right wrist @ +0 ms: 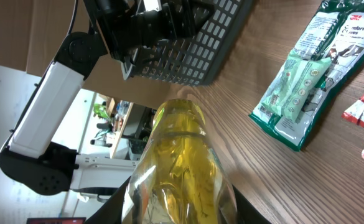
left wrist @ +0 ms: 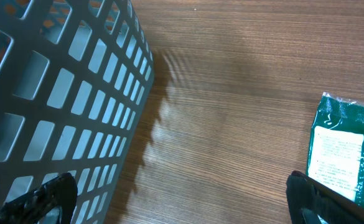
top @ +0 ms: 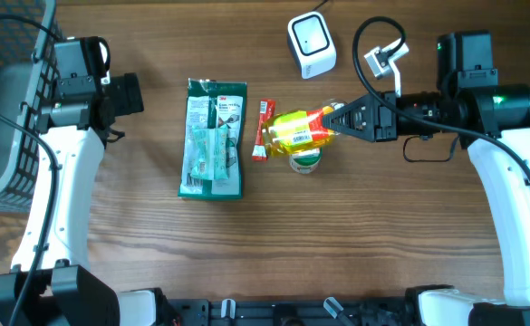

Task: Scan the item barcode

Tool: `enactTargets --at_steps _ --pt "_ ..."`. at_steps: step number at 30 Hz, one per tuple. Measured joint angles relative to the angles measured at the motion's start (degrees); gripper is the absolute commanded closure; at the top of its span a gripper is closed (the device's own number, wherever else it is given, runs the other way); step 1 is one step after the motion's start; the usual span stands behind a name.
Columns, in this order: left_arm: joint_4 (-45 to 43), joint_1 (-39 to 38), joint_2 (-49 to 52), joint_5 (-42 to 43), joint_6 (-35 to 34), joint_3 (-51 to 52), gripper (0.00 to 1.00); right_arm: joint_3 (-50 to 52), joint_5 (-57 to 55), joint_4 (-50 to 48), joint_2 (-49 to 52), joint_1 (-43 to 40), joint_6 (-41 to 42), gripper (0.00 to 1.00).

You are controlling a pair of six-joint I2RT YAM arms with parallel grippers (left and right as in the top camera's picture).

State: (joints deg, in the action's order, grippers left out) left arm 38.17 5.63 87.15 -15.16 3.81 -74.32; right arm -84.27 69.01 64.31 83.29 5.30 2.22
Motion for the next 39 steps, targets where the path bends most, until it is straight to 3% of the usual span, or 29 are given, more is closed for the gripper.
enactTargets --at_steps 14,20,23,28,31,39 --pt "0.0 0.0 0.0 0.0 0.0 0.0 0.00 0.0 -2.3 2.5 0.0 0.0 -0.2 0.82" --pt "0.0 0.0 0.0 0.0 0.0 0.0 0.00 0.0 -16.3 3.8 0.0 0.0 0.3 0.83" --pt "0.0 0.0 0.0 0.0 0.0 0.0 0.00 0.0 -26.6 3.8 0.0 0.0 3.0 0.89" --pt "0.0 0.0 0.0 0.0 0.0 0.0 0.00 -1.0 -33.5 3.3 0.0 0.0 5.1 0.91" --pt "0.0 0.0 0.0 0.0 0.0 0.0 0.00 -5.0 -37.7 4.4 0.0 0.0 5.9 0.91" --pt "0.0 0.0 0.0 0.0 0.0 0.0 0.00 -29.8 -50.6 13.7 6.6 3.3 5.3 0.91"
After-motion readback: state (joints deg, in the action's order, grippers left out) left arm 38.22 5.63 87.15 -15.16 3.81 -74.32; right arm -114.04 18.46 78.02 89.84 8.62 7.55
